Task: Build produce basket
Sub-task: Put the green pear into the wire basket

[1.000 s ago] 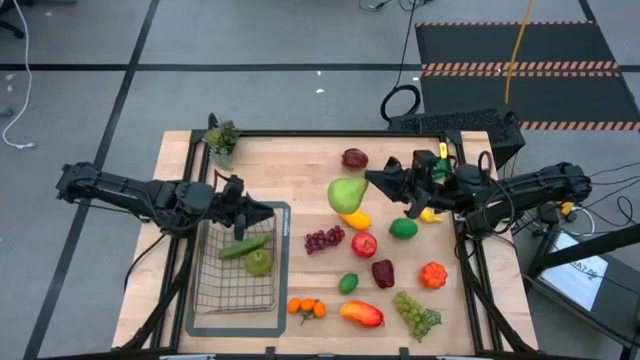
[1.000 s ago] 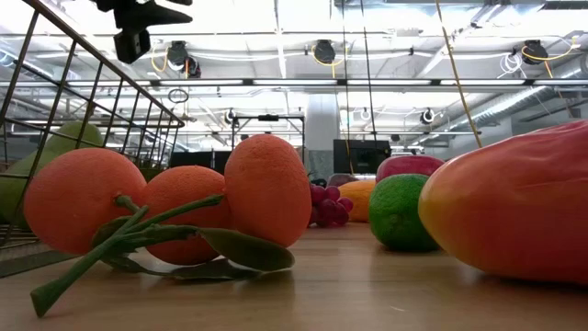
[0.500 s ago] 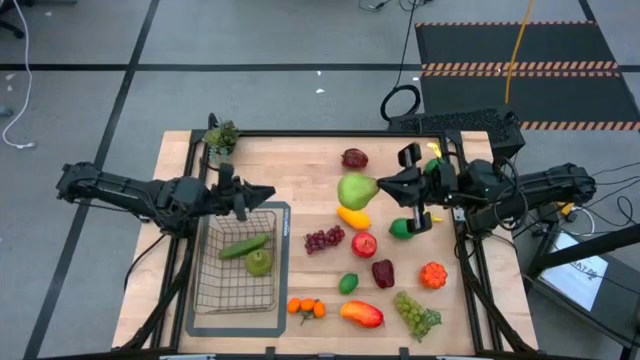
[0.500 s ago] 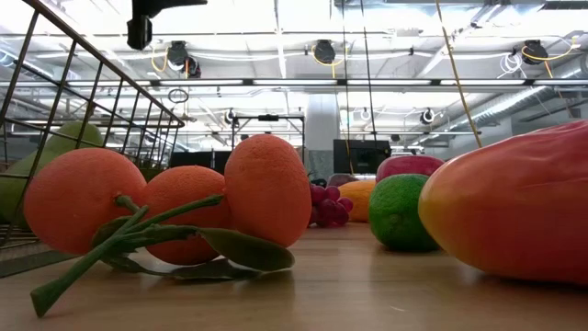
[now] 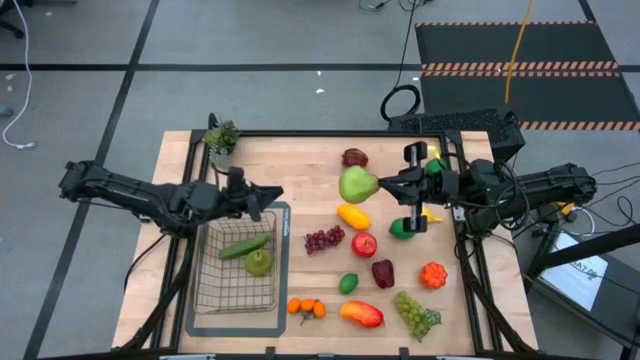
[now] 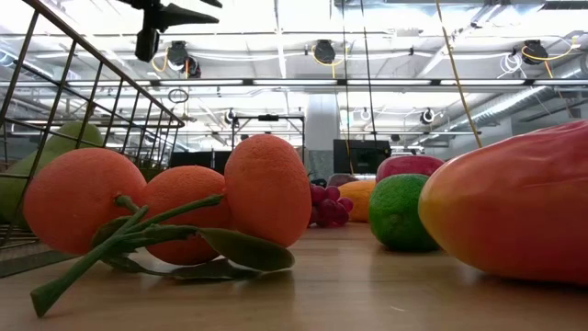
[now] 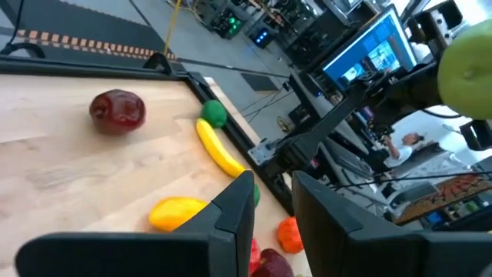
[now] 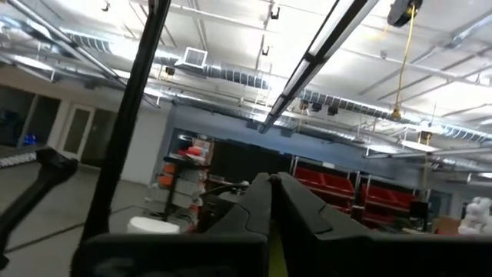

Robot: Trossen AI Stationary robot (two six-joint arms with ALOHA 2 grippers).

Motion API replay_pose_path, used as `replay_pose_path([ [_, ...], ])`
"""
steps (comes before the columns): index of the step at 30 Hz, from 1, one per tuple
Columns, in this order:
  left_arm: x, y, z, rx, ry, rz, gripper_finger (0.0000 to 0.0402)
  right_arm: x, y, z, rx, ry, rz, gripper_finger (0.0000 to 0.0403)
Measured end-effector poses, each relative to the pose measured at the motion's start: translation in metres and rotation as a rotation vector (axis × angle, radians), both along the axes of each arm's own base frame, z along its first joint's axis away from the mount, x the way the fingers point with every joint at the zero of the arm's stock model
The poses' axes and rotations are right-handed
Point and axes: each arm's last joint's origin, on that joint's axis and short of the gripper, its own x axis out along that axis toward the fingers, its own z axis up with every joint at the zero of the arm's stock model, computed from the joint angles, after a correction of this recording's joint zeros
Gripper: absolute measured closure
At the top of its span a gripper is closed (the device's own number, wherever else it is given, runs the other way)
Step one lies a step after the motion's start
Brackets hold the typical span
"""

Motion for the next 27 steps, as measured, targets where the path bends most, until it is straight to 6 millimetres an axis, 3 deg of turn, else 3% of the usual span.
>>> replay_pose_path([
  [5,0.003,-0.001,0.0,0.002,-0.009,-0.001,0.0311,0.001,0.0,-0.002,-0.055,0.021,-0.029,0.0401],
  [10,0.004,-0.002,0.003,0.03,-0.038,-0.038,0.0311,0.001,-0.001,-0.002,-0.006,0.024,-0.035,0.0401],
  [27,0.005,-0.005,0.008,0.151,-0.051,-0.184,0.0311,0.007,0.02,-0.011,0.764,0.065,0.146,0.0401],
])
